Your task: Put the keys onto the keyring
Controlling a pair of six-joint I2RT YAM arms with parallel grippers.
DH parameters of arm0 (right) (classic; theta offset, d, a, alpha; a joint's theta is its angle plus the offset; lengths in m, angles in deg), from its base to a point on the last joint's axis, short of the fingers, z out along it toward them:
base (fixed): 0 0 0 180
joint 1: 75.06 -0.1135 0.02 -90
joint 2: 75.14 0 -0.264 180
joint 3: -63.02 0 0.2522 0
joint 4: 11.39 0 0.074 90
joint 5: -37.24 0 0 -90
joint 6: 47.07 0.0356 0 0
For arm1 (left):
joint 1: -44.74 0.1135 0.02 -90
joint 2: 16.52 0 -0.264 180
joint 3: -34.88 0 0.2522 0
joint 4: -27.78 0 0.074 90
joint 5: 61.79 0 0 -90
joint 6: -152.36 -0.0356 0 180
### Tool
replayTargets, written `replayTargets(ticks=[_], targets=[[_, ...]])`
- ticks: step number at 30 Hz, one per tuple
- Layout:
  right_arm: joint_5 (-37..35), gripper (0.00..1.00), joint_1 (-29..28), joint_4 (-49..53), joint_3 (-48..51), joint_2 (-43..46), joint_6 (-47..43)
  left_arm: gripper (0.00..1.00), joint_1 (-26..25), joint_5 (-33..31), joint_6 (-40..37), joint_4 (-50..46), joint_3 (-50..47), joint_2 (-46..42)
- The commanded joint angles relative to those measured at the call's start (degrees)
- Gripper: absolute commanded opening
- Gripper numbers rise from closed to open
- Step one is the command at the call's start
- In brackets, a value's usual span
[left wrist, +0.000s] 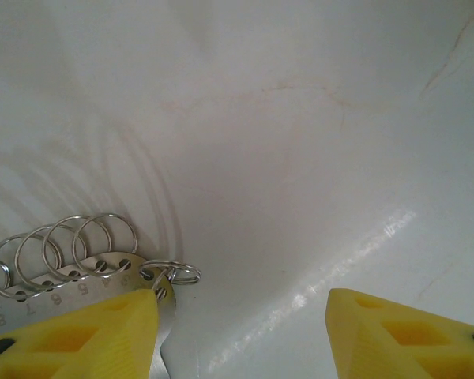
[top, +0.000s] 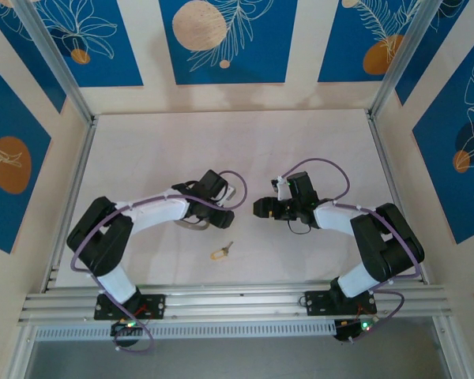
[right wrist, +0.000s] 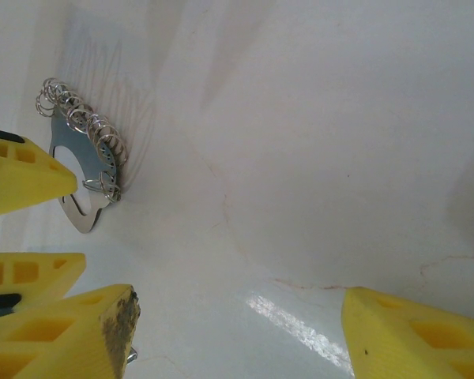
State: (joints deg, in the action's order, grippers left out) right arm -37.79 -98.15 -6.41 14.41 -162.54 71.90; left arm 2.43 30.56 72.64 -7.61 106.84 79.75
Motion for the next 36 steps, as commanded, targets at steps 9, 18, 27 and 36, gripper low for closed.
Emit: replayTargets(ticks=[9,18,27,36], targets=[[0.8,0.7,0.5,-0.6,0.9,1.1,0.3,0.58,-0.6,-3.3,-0.8,2.7,-0.4,2.1],[0.7,0.7,0.5,-0.6,1.0,1.1,0.3,0.54,-0.7,-0.8,-0.7,3.4,-0.6,2.6],[0.5,0.7,0.6,-0.3,0.9,1.1,0.2,0.49,-1.2,-0.1,0.6,5.2,-2.6,-0.6],[0.7,0.7,0.5,-0.6,0.9,0.7,0.3,0.55,-1.2,-6.5,2.2,5.5,-3.0,-4.6]])
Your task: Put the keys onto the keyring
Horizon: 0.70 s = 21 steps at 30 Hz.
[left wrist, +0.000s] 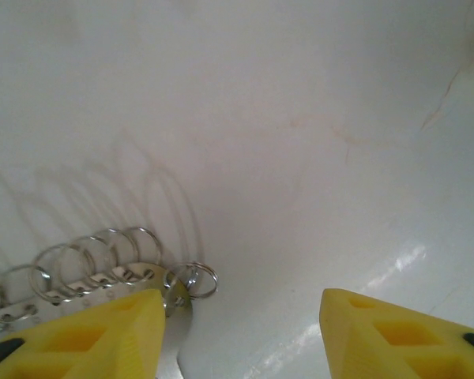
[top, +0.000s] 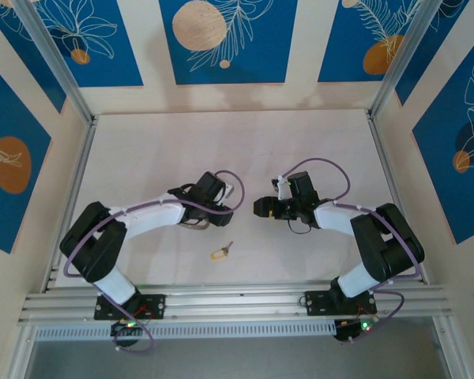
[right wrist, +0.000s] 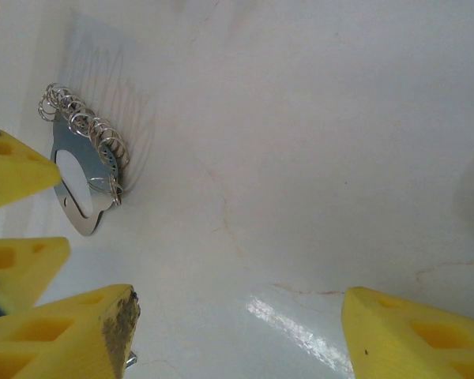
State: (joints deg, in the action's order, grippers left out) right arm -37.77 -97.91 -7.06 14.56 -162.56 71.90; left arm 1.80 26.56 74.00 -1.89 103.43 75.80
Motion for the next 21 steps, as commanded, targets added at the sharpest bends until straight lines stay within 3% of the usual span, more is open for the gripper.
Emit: replayTargets(ticks=[1,21], targets=[[0.7,0.7,0.3,0.1,0.7,0.7,0.3,0.55,-0.6,-2.8,0.7,-0.3,0.5,-0.4],[0.5,0.7,0.4,-0.1,1.3,1.2,0.1,0.55,-0.4,-3.4,1.5,0.1,1.1,6.2]])
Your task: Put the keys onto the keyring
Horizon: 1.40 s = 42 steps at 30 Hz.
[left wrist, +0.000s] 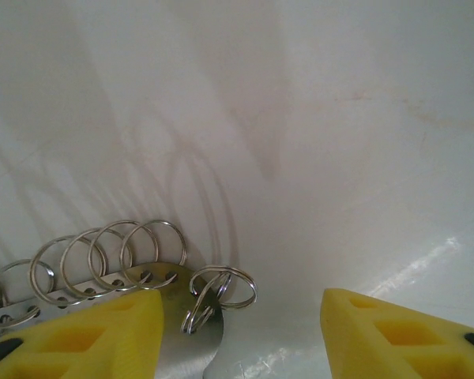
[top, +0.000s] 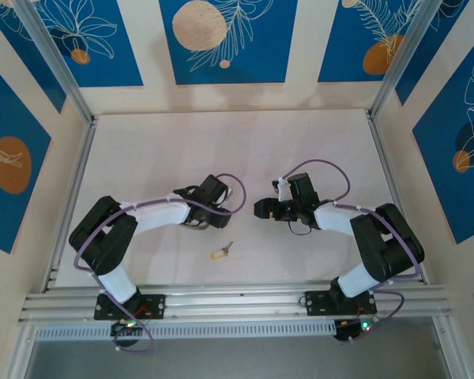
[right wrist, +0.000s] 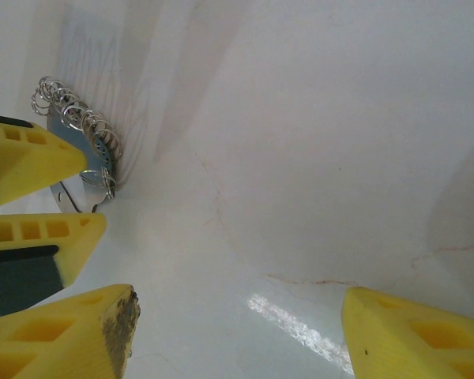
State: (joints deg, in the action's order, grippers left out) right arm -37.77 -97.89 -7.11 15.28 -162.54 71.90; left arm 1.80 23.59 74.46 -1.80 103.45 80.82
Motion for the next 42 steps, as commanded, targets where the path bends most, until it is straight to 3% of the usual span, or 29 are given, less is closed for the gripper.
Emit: replayTargets(ticks=[1,5,12,19,25,28,42], targets=[[0.6,0.7,0.4,0.0,0.6,1.2,0.1,0.55,-0.4,-0.3,1.2,0.1,1.2,1.4],[0.5,0.7,0.3,0.0,0.8,1.3,-0.1,0.52,-0.4,1.1,1.2,0.7,1.2,1.5],[0.6,0.7,0.4,-0.3,0.9,1.2,0.0,0.31,-0.5,2.8,1.2,1.6,0.8,-0.5],[0.7,0.7,0.4,-0.4,0.8,1.3,0.2,0.27,-0.5,1.4,1.4,1.5,0.6,-0.4],[0.9,0.7,0.4,-0.3,1.1,1.4,0.0,0.13,-0.5,0.2,1.6,1.8,0.2,-1.0],[1.0,0.7,0.4,-0.3,1.1,1.4,0.2,0.0,-0.6,0.2,1.4,1.6,0.3,-1.7],[2.4,0.7,0.2,0.7,-1.7,5.8,2.5,0.0,-0.3,2.6,-3.3,1.2,4.0,-8.9]])
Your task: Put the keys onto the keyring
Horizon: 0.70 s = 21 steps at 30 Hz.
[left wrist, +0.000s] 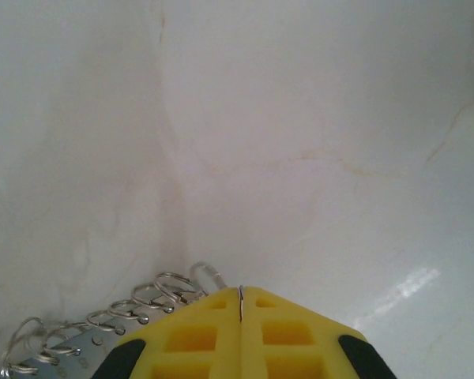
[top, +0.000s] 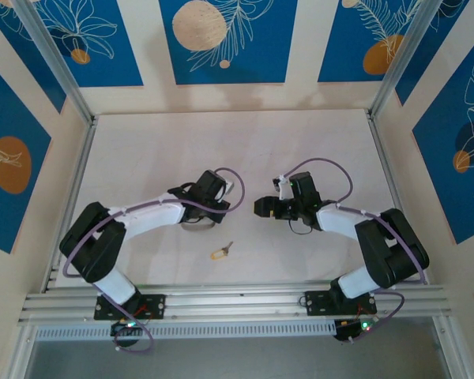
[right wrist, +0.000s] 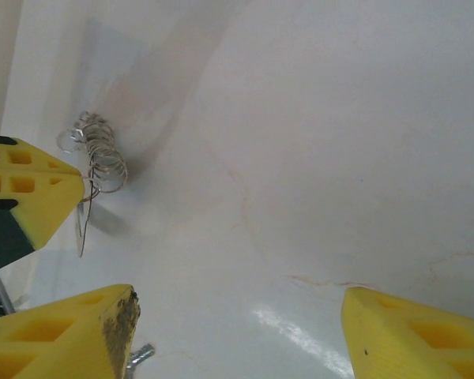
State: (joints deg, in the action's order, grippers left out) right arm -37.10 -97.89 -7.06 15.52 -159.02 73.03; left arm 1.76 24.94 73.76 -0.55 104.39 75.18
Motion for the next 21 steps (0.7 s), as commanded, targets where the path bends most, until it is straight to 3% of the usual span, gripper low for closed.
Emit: replayTargets(ticks=[1,8,14,21], targets=[[1.8,0.7,0.3,0.7,-2.5,3.1,1.8,0.0,-0.2,1.8,-3.4,0.2,3.8,-4.0],[2.6,0.69,0.8,1.2,-6.3,8.9,5.3,0.0,2.6,9.4,-6.3,4.7,7.5,-7.9],[4.0,0.68,2.6,1.8,-10.0,15.5,6.9,0.0,7.2,23.8,-4.7,14.0,8.8,-10.1],[7.4,0.63,5.6,2.9,-14.6,19.9,5.5,0.0,11.8,39.2,2.6,27.7,11.4,-8.1]])
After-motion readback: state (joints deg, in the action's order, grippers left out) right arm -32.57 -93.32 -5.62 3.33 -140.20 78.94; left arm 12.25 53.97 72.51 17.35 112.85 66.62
